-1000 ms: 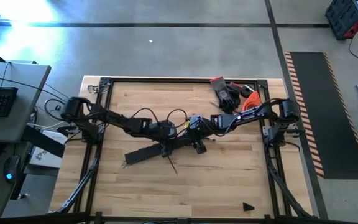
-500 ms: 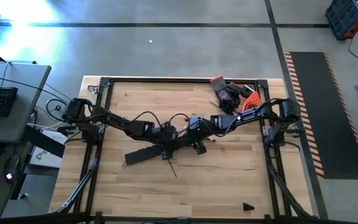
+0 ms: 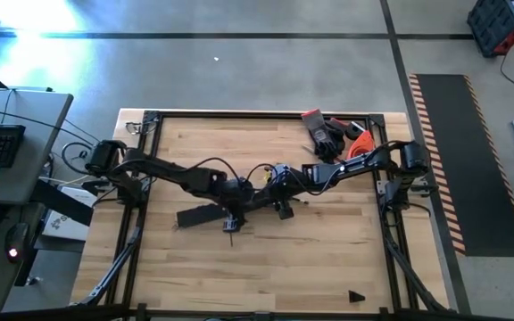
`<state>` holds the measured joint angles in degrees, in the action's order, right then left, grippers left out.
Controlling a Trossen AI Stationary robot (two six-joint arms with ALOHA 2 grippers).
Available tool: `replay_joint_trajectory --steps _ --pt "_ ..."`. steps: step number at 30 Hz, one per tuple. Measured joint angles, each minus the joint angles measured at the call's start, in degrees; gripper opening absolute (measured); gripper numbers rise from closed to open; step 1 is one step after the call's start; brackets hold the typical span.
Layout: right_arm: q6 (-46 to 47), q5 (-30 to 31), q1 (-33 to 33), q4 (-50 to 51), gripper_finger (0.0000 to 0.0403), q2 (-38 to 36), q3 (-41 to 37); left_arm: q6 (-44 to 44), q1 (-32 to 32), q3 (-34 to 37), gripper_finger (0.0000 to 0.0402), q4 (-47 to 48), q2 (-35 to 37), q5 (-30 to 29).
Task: Ziptie cables
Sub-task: Close the black cable duct
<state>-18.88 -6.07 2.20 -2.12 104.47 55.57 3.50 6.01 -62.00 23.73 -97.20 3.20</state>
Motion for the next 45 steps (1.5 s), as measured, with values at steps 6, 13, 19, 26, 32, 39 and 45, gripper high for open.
replay_joint_trajectory --steps 6,13,19,26,32,39,45 --pt "-0.06 -0.24 -0.02 -1.26 0.0228 0.0 0.0 0.09 -2.49 -0.09 0.0333 3.83 -0.27 3.32" --pt "-0.47 -0.37 0.1 -2.02 0.0228 0.07 -0.02 3.68 -4.43 -0.2 0.036 4.28 -0.08 3.35" --pt "-0.47 -0.48 0.17 -2.9 0.0228 0.0 0.02 -0.43 0.19 -0.07 0.0361 1.09 -0.28 -10.93" --pt "-0.67 -1.77 0.17 -3.1 0.0228 0.0 0.0 6.6 2.04 -0.07 0.0361 -0.94 -4.86 -15.98" --pt "-0.91 -1.48 0.17 -2.91 0.0228 -0.07 0.0 11.27 1.85 -0.07 0.0361 1.77 -8.43 -15.52" --pt "-0.65 -1.49 0.17 -3.31 0.0228 -0.09 0.02 12.99 1.8 -0.07 0.0331 2.63 -7.42 -15.43" --pt "-0.47 -1.64 0.15 -3.2 0.0228 -0.09 0.02 13.2 1.8 -0.07 0.0263 1.95 -7.38 -16.51"
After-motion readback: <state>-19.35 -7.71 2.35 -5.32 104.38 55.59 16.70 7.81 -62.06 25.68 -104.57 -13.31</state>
